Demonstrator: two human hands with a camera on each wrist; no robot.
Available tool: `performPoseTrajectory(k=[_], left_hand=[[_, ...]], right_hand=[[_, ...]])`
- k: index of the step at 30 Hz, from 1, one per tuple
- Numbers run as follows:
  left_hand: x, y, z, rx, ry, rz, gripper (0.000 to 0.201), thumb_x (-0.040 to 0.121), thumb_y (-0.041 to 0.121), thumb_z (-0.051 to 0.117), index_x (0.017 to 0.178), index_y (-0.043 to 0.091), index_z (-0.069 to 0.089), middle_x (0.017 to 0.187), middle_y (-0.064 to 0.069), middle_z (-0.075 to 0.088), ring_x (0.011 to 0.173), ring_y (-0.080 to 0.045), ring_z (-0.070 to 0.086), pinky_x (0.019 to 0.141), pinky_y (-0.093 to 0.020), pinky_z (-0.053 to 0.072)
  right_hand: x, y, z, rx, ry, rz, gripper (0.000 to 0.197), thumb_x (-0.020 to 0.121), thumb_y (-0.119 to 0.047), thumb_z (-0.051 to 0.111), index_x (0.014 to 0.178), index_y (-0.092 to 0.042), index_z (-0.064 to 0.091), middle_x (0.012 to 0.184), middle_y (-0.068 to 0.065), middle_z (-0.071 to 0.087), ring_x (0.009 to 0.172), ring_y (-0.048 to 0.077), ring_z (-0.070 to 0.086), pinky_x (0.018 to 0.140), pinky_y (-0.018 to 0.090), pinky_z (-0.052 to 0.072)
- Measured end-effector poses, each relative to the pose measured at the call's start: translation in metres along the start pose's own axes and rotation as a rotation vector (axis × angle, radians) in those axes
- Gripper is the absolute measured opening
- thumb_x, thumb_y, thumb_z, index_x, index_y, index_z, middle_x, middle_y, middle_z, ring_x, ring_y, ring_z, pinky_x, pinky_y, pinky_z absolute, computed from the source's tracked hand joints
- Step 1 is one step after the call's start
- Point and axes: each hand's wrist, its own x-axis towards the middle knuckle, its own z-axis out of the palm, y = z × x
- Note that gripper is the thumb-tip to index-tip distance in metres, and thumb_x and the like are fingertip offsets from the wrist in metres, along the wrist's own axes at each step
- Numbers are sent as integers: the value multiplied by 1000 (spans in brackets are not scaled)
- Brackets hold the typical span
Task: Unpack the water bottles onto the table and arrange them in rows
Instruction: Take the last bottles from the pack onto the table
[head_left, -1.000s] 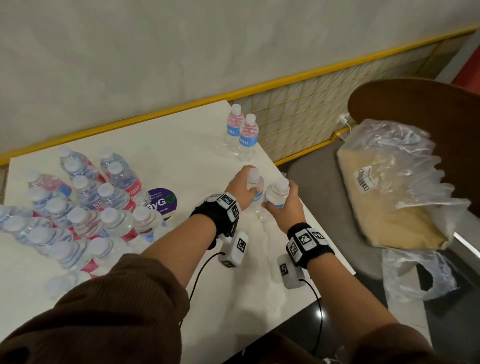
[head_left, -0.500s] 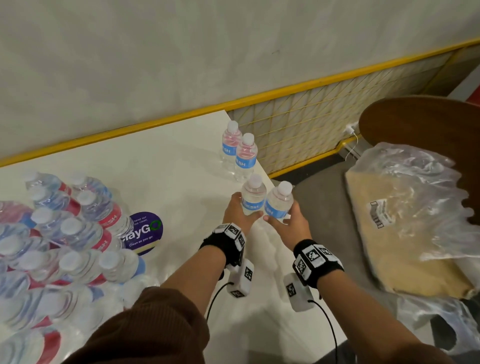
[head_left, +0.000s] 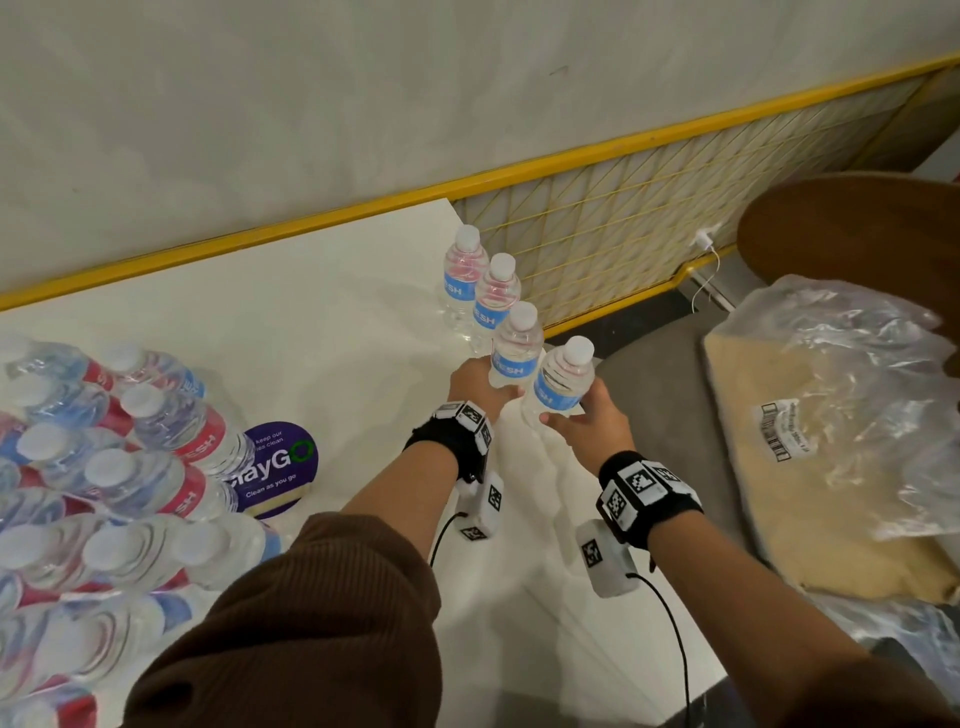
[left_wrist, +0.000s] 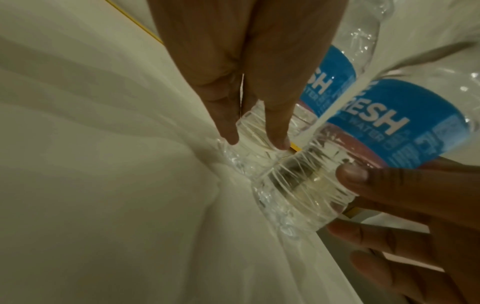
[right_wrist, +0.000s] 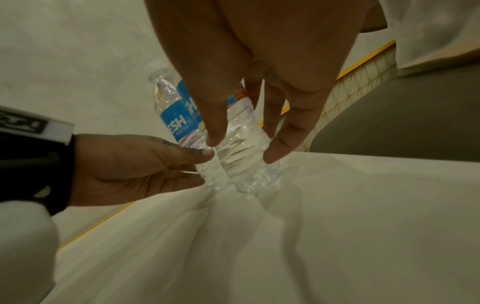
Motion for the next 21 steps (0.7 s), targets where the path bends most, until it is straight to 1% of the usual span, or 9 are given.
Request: performPoseTrajectory(k=[3, 7, 10, 15, 17, 18, 19, 20, 21], left_hand=[[3, 2, 2, -6, -17, 48, 41, 79, 19, 74, 117, 9, 64, 120, -12, 66, 112, -29, 61, 88, -23, 40], [8, 5, 6, 33, -26, 21, 48, 81, 24, 72, 123, 5, 57, 126, -13, 62, 116, -30, 58, 95, -31, 43], [10, 3, 6, 26, -25, 22, 48, 84, 23, 70, 126, 5, 54, 129, -13, 60, 119, -30, 56, 98, -33, 42], [12, 0, 0, 48, -47, 51, 54, 86, 21, 68, 135, 8, 48, 134, -13, 55, 123, -30, 53, 100, -32, 40], [13, -3, -1, 89, -64, 49, 58, 86, 25, 67, 138, 10, 45, 137, -12, 53, 124, -29, 52, 101, -33, 40], [14, -5, 0, 96, -71, 33, 62, 86, 28, 67, 140, 10, 42, 138, -11, 52, 124, -28, 52, 102, -33, 40], [14, -8, 0, 100, -74, 8, 67, 85, 32, 68, 141, 10, 40, 139, -11, 51, 125, -27, 51, 102, -33, 39], [14, -10, 0, 105, -72, -16, 72, 83, 36, 69, 143, 10, 37, 140, -11, 50, 126, -27, 50, 103, -34, 39], [14, -12, 1, 109, -67, -36, 76, 82, 39, 69, 143, 9, 36, 140, -11, 50, 127, -27, 50, 104, -34, 39]], right_hand=[[3, 0, 1, -25, 7, -3, 69, 79, -23, 75, 137, -22, 38, 136, 1, 53, 114, 24, 59, 95, 38, 50], [4, 1, 1, -53, 16, -12, 69, 79, -24, 74, 138, -22, 38, 136, 2, 54, 117, 24, 57, 92, 31, 44], [2, 2, 3, -31, 33, -4, 67, 80, -23, 74, 137, -22, 39, 135, 1, 54, 113, 23, 59, 88, 28, 43], [0, 5, 9, 16, 64, 22, 70, 80, -24, 74, 139, -23, 35, 137, 1, 52, 112, 26, 59, 88, 31, 45], [2, 6, 11, 35, 46, 45, 73, 80, -23, 74, 140, -24, 32, 139, 0, 50, 116, 26, 57, 94, 35, 48], [3, 7, 12, 41, 26, 60, 76, 80, -23, 74, 142, -25, 30, 140, -1, 49, 118, 26, 56, 96, 39, 49], [3, 9, 13, 50, 3, 78, 77, 80, -23, 73, 143, -27, 29, 141, -1, 48, 118, 26, 56, 97, 44, 50], [3, 12, 14, 65, -17, 102, 77, 81, -24, 72, 143, -29, 28, 141, -1, 47, 116, 25, 56, 95, 46, 51], [2, 17, 15, 86, -29, 127, 75, 82, -26, 71, 144, -30, 28, 141, -1, 47, 112, 23, 56, 93, 45, 52]])
